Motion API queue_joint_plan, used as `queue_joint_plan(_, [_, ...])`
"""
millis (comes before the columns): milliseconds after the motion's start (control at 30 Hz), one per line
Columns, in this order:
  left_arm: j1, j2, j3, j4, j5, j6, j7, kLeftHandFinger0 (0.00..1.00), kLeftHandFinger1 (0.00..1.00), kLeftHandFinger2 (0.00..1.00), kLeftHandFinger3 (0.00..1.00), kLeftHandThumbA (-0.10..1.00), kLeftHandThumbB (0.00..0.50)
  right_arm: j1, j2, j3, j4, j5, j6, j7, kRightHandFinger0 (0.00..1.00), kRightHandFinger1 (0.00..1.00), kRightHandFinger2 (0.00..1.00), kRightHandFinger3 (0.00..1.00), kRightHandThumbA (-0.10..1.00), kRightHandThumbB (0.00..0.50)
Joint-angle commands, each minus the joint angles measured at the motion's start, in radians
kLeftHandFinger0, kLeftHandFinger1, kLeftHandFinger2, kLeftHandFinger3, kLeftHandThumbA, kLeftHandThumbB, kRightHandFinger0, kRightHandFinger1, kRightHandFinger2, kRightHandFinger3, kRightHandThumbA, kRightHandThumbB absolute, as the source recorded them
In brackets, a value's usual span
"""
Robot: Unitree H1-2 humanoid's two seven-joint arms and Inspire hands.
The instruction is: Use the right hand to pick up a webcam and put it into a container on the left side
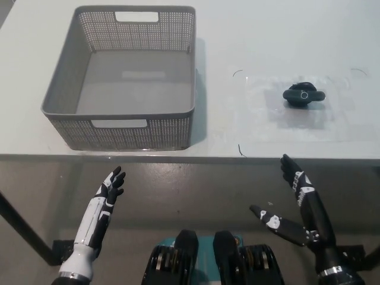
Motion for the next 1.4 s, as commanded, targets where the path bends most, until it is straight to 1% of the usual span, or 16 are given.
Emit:
queue_joint_plan(0, [-0.007, 0.011, -0.005, -0.038, 0.003, -0.025, -0.01, 1.0, 1.0, 1.0, 1.0, 1.0, 0.091, 0.003, -0.021, -0.031, -0.116, 0.055, -0.062, 0.014, 1.0, 1.0, 1.0, 1.0, 0.89, 0.092])
queue_joint_plan(167, [-0.007, 0.009, -0.008, -0.029, 0.002, -0.028, -0.01, 1.0, 1.0, 1.0, 1.0, 1.0, 0.08, -0.017, -0.04, -0.065, -0.216, 0.055, -0.034, 0.002, 1.0, 1.0, 1.0, 1.0, 0.86, 0.085])
queue_joint_plan(233, [-0.005, 0.012, -0.009, -0.026, 0.01, -0.031, -0.007, 1.0, 1.0, 1.0, 1.0, 1.0, 0.084, -0.053, -0.047, -0.088, -0.23, 0.044, -0.032, -0.011, 1.0, 1.0, 1.0, 1.0, 0.86, 0.112])
queue_joint_plan(300, [0.001, 0.012, -0.009, -0.032, 0.005, -0.028, -0.009, 1.0, 1.0, 1.0, 1.0, 1.0, 0.084, -0.074, -0.055, -0.101, -0.238, 0.043, -0.025, -0.008, 1.0, 1.0, 1.0, 1.0, 0.87, 0.115])
queue_joint_plan(400, [0.005, 0.011, -0.01, -0.034, -0.001, -0.024, -0.013, 1.0, 1.0, 1.0, 1.0, 1.0, 0.084, -0.125, -0.085, -0.132, -0.246, 0.012, -0.005, -0.016, 1.0, 1.0, 1.0, 1.0, 0.92, 0.169])
queue_joint_plan(567, [0.011, 0.016, -0.025, -0.029, 0.014, -0.03, -0.017, 1.0, 1.0, 1.0, 1.0, 1.0, 0.094, -0.248, -0.173, -0.156, -0.249, -0.051, 0.108, 0.015, 1.0, 1.0, 1.0, 1.0, 0.91, 0.178])
queue_joint_plan(700, [0.033, 0.008, -0.042, -0.023, 0.014, -0.047, -0.02, 1.0, 1.0, 1.0, 1.0, 1.0, 0.109, -0.346, -0.262, -0.149, -0.233, -0.082, 0.232, 0.053, 1.0, 1.0, 1.0, 1.0, 0.96, 0.225])
queue_joint_plan(767, [0.042, 0.005, -0.049, -0.024, 0.02, -0.046, -0.02, 1.0, 1.0, 1.0, 1.0, 1.0, 0.111, -0.4, -0.312, -0.131, -0.218, -0.118, 0.289, 0.08, 1.0, 1.0, 1.0, 1.0, 0.99, 0.239])
queue_joint_plan(867, [0.059, 0.01, -0.059, -0.031, 0.033, -0.058, -0.018, 1.0, 1.0, 1.0, 1.0, 1.0, 0.098, -0.524, -0.386, -0.075, -0.142, -0.186, 0.366, 0.133, 1.0, 1.0, 1.0, 1.0, 0.97, 0.311])
queue_joint_plan(967, [0.067, 0.011, -0.065, -0.035, 0.036, -0.065, -0.018, 1.0, 1.0, 1.0, 1.0, 1.0, 0.09, -0.598, -0.429, -0.02, -0.056, -0.237, 0.356, 0.148, 1.0, 1.0, 1.0, 1.0, 0.96, 0.35])
queue_joint_plan(1000, [0.069, 0.01, -0.066, -0.038, 0.036, -0.062, -0.018, 1.0, 1.0, 1.0, 1.0, 1.0, 0.091, -0.639, -0.443, 0.001, -0.003, -0.254, 0.356, 0.155, 1.0, 1.0, 1.0, 1.0, 0.94, 0.389])
queue_joint_plan(1067, [0.069, 0.01, -0.069, -0.038, 0.036, -0.064, -0.019, 1.0, 1.0, 1.0, 1.0, 1.0, 0.088, -0.716, -0.46, 0.05, 0.077, -0.29, 0.369, 0.17, 1.0, 1.0, 1.0, 1.0, 0.9, 0.42])
queue_joint_plan(1133, [0.068, 0.011, -0.072, -0.041, 0.038, -0.061, -0.018, 1.0, 1.0, 1.0, 1.0, 1.0, 0.085, -0.787, -0.466, 0.097, 0.149, -0.335, 0.387, 0.175, 1.0, 1.0, 1.0, 1.0, 0.86, 0.44])
queue_joint_plan(1167, [0.068, 0.012, -0.073, -0.041, 0.039, -0.061, -0.017, 1.0, 1.0, 1.0, 1.0, 1.0, 0.085, -0.802, -0.467, 0.11, 0.165, -0.345, 0.392, 0.175, 1.0, 1.0, 1.0, 1.0, 0.84, 0.415])
queue_joint_plan(1233, [0.061, 0.015, -0.072, -0.041, 0.042, -0.06, -0.017, 1.0, 1.0, 1.0, 1.0, 1.0, 0.09, -0.852, -0.469, 0.135, 0.226, -0.356, 0.385, 0.181, 1.0, 1.0, 1.0, 1.0, 0.83, 0.448])
queue_joint_plan(1367, [0.06, 0.019, -0.073, -0.038, 0.044, -0.063, -0.019, 1.0, 1.0, 1.0, 1.0, 1.0, 0.097, -0.991, -0.465, 0.221, 0.405, -0.399, 0.381, 0.225, 1.0, 1.0, 1.0, 1.0, 0.83, 0.471])
